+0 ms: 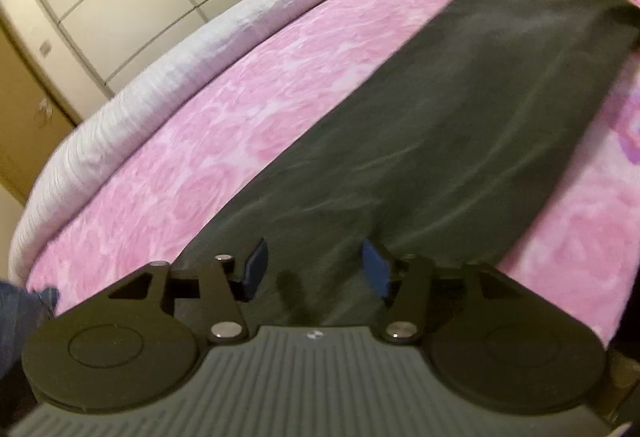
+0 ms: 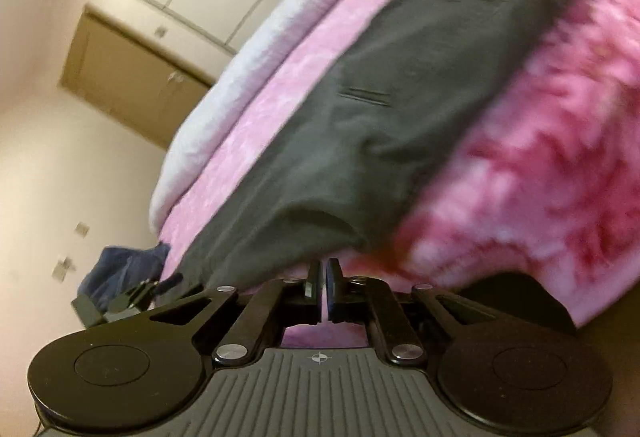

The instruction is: Fold clothes

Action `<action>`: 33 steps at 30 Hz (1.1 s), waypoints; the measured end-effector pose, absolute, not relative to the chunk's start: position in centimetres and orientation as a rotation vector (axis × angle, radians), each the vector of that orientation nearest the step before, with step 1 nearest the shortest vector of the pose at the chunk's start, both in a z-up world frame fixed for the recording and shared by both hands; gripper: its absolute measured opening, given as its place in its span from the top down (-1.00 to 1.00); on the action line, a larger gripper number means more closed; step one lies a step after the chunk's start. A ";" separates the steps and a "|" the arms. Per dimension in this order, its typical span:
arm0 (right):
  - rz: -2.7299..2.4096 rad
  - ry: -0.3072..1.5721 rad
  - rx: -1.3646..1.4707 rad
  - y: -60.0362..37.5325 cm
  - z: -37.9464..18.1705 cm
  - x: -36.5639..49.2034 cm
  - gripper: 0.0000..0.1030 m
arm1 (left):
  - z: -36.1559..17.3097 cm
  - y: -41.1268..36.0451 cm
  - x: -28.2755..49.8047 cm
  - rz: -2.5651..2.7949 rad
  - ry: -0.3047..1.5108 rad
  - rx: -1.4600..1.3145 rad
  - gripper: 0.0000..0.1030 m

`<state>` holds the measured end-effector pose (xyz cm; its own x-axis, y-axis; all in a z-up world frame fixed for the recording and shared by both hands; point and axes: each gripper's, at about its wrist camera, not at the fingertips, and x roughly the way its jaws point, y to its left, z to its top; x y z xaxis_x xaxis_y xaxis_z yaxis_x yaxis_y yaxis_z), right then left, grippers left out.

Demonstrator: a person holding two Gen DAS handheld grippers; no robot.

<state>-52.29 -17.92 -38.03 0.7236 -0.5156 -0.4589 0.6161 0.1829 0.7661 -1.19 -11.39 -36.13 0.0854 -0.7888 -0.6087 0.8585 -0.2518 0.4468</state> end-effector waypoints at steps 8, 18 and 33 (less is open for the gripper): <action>-0.871 0.286 0.912 -14.9 -36.0 -49.5 0.62 | -34.5 -9.1 5.0 -1.363 0.166 0.912 0.32; -0.729 0.849 0.017 -12.6 -36.5 -36.3 0.12 | -33.2 -2.8 1.1 -1.586 0.008 0.900 0.07; -0.686 0.900 -0.150 -15.4 -33.7 -37.4 0.80 | -35.8 -5.3 -2.4 -1.580 -0.108 1.036 0.04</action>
<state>-37.41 -15.42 -33.70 0.4262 -0.6072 -0.6706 0.4860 0.7789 -0.3964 -2.35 -5.33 -35.77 0.0780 -0.8330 -0.5477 0.7508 -0.3124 0.5820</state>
